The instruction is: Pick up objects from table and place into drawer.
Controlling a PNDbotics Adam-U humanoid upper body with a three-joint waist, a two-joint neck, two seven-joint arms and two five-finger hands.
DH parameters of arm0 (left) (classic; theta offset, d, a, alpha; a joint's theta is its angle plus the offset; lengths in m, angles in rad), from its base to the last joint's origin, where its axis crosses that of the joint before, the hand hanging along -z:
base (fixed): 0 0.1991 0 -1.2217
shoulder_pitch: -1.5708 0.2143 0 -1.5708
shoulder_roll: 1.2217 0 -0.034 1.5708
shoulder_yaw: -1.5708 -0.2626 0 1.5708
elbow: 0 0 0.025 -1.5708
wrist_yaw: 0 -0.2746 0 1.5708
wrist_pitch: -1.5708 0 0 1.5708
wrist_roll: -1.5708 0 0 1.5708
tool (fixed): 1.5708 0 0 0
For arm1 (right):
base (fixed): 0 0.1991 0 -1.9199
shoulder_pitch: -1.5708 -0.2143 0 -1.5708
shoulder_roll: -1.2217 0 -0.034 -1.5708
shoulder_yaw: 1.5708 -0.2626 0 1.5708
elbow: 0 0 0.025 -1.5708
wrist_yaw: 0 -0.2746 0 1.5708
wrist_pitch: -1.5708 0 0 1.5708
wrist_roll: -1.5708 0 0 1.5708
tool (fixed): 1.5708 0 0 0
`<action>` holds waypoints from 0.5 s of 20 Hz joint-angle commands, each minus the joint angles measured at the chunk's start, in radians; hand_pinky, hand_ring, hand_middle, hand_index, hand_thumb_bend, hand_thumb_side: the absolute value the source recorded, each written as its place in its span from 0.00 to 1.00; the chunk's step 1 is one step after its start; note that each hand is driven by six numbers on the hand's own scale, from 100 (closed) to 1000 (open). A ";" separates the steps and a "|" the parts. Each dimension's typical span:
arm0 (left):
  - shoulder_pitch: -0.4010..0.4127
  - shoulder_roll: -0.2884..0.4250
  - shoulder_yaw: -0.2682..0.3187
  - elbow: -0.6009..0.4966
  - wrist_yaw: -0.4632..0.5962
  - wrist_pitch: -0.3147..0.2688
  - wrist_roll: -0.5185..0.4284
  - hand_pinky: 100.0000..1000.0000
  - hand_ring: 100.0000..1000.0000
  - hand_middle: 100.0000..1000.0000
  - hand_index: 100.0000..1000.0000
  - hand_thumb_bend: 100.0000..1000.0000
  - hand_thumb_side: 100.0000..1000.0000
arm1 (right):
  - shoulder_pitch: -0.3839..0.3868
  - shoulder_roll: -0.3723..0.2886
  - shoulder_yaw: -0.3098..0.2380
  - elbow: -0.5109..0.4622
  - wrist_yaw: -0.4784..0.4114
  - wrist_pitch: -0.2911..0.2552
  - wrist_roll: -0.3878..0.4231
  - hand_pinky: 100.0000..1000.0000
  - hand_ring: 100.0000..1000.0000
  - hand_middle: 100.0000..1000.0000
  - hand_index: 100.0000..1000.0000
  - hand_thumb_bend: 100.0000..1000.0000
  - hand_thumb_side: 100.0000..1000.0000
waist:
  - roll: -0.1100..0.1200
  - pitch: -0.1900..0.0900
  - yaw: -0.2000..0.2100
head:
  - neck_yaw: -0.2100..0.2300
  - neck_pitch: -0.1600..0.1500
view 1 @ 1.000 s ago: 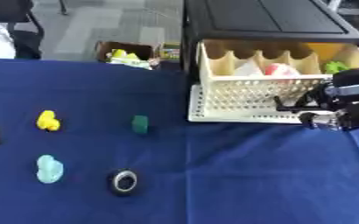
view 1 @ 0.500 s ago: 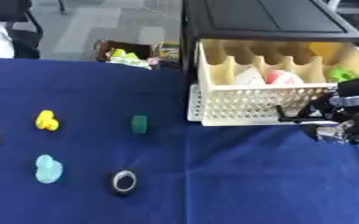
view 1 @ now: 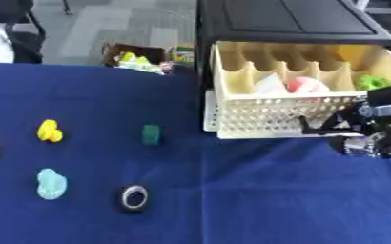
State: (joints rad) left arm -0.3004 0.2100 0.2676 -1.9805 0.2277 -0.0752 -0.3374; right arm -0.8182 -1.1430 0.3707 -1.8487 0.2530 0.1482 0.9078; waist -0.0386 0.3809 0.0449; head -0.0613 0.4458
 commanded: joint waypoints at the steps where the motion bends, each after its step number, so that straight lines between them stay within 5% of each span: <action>1: -0.007 0.010 0.002 -0.020 -0.005 -0.001 -0.003 0.50 0.54 0.52 0.64 0.04 1.00 | -0.031 0.003 0.004 0.021 0.000 -0.007 -0.001 0.24 0.27 0.06 0.91 0.00 1.00 | 0.002 -0.019 -0.001 | 0.001 -0.009; 10: -0.006 0.009 0.003 -0.020 -0.008 -0.001 -0.004 0.50 0.54 0.52 0.64 0.04 1.00 | -0.045 0.012 -0.001 0.033 0.011 -0.020 -0.001 0.19 0.21 0.00 0.90 0.00 1.00 | 0.002 -0.018 -0.001 | 0.005 -0.007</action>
State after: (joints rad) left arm -0.3002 0.2099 0.2676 -1.9805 0.2225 -0.0747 -0.3379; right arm -0.8450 -1.1134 0.3831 -1.8112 0.2588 0.1332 0.9081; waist -0.0386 0.3809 0.0429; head -0.0585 0.4458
